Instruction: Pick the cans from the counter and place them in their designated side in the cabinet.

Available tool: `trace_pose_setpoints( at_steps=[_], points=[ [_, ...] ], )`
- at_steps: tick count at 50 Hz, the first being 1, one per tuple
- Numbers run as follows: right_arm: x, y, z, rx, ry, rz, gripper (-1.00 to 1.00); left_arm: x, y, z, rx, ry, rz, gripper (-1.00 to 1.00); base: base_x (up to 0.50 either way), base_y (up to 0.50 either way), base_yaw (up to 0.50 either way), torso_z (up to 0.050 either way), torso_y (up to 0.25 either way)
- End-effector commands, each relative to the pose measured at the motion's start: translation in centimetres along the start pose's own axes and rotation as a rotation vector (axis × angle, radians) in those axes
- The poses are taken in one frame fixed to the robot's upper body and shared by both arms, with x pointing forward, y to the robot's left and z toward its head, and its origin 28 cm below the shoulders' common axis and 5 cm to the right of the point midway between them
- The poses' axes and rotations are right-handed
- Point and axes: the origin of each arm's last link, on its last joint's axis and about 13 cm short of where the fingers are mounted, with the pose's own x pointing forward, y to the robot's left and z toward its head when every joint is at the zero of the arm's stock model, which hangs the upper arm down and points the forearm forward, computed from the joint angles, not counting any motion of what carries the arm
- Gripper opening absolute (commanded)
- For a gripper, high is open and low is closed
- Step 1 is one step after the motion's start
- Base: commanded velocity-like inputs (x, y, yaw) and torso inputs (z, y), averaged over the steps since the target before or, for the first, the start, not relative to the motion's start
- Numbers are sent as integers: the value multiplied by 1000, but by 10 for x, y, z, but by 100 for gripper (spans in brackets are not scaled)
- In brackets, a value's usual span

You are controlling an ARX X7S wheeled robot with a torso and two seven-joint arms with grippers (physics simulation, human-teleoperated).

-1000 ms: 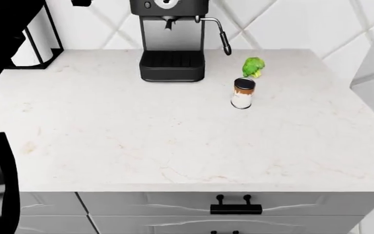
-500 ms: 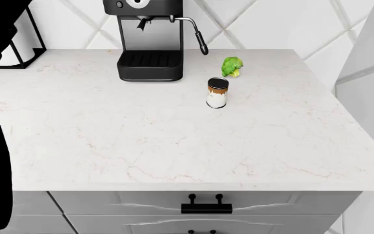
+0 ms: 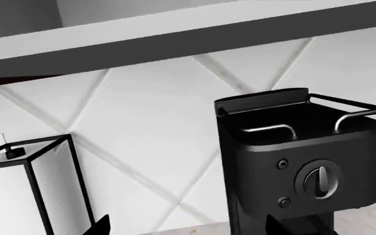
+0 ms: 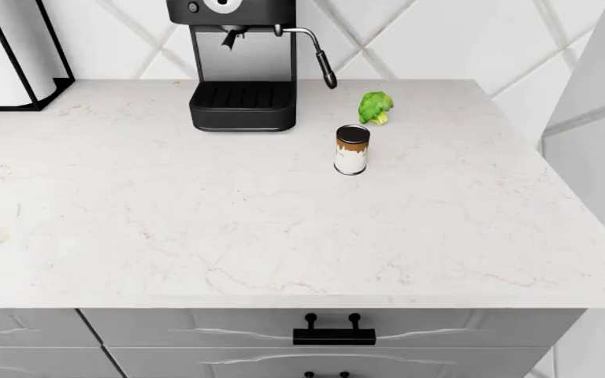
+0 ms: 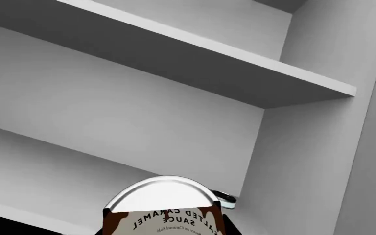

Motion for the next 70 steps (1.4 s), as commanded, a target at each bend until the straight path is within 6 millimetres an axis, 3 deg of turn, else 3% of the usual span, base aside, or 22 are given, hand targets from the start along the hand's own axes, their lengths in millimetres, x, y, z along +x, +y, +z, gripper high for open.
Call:
trace_pose_setpoints(
  at_steps=[1, 16, 70],
  points=[
    [-2, -1, 5, -12, -22, -3, -100, -2, 17, 11, 38, 73, -19, 100, 0, 0, 0, 0, 0],
    [-2, -1, 5, -12, -22, -3, -100, 7, 16, 1, 46, 89, 4, 100, 237, 0, 0, 0, 1],
    [-2, -1, 5, -12, -22, -3, -100, 2, 14, 11, 50, 63, 4, 100, 257, 0, 0, 0, 1]
  ],
)
